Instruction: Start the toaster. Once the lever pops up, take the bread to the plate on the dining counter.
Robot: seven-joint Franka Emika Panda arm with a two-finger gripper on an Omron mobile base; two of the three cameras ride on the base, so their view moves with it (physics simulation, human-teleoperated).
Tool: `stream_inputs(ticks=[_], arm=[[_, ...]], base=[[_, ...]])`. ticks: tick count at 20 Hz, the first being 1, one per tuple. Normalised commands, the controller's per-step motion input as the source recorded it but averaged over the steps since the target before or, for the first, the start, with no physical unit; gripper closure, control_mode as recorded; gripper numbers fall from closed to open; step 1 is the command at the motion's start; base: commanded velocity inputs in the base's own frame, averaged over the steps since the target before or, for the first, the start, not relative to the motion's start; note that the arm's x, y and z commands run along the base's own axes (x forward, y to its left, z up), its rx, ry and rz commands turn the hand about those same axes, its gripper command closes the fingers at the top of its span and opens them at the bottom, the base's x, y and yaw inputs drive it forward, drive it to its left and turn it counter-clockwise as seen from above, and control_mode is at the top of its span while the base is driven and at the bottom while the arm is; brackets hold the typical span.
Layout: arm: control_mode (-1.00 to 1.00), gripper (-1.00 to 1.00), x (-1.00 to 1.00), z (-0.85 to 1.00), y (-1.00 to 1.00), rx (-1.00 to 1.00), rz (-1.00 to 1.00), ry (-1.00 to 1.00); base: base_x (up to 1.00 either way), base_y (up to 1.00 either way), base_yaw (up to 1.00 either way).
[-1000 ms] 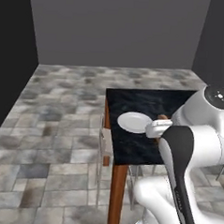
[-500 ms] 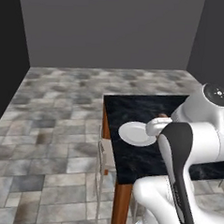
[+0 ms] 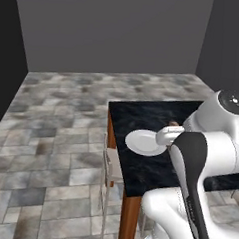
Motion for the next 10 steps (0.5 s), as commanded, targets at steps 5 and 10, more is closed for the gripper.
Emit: stream_inputs(ticks=[5,10], arm=[[-1.0,1.0,0.72,-0.18,-0.07,0.0,-0.2,0.01],[-1.0,1.0,0.8,-0.23,-0.16,0.0,-0.12,0.01]], base=[[0.0,0.0,0.0],[0.0,0.0,0.0]])
